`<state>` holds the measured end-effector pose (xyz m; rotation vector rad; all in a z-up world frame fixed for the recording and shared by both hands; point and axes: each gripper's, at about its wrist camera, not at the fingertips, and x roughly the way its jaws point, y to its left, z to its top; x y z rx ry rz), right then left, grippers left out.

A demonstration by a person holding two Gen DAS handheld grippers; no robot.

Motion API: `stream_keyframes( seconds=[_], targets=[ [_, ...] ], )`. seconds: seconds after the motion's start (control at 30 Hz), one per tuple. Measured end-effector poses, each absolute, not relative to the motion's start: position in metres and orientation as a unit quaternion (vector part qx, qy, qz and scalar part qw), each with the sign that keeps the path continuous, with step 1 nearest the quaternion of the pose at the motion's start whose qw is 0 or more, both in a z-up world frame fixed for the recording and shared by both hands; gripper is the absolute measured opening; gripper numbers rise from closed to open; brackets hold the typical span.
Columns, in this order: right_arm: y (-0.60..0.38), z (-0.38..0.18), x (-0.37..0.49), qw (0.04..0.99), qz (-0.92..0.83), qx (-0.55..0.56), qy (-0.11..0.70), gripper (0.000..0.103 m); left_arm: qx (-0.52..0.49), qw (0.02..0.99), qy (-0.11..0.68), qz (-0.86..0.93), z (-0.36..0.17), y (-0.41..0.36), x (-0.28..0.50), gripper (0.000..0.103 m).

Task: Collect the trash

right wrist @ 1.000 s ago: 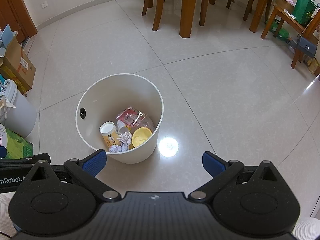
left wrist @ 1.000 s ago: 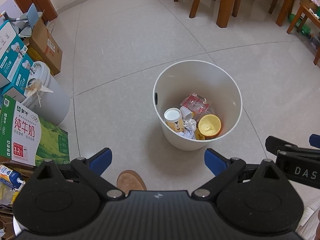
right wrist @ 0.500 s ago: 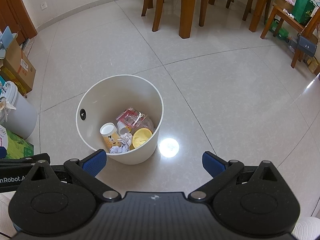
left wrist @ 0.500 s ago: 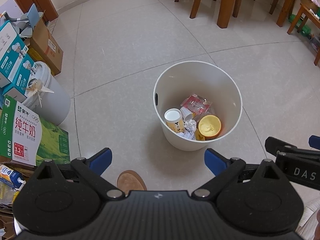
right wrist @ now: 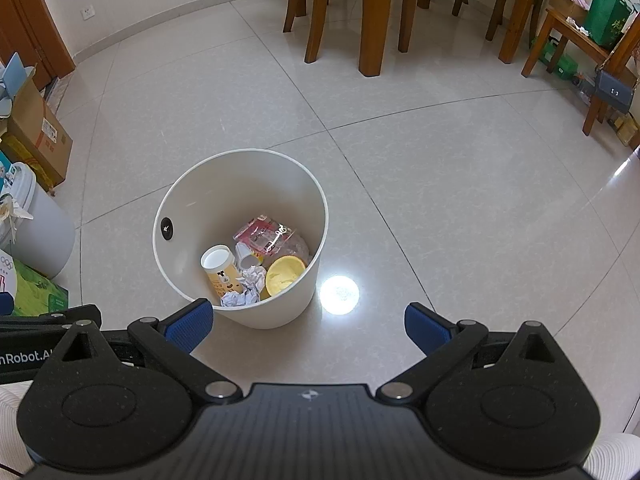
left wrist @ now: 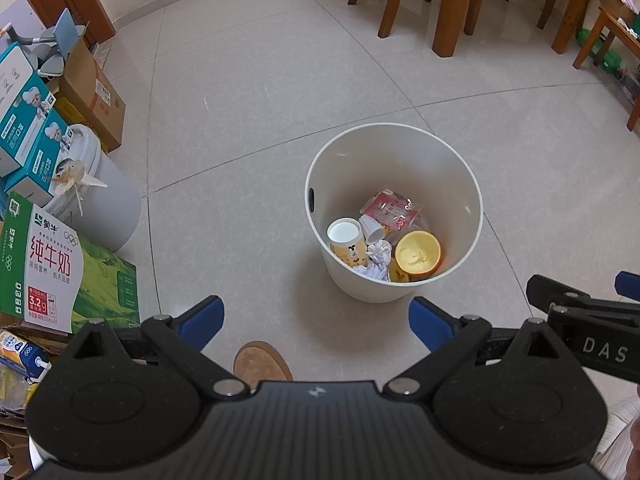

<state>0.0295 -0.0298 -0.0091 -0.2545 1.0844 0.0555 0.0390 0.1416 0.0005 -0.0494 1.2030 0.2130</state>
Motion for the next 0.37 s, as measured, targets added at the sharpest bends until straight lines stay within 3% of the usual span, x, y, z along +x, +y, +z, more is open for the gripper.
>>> stream_keyframes(
  seconds=[0.37],
  targets=[
    [-0.0283,-0.0099,0.0292,0.848,0.027,-0.120,0.515,0.103,-0.026,0.819,0.565,0.101,0.0000,0.1419,0.0379,0.098]
  ],
)
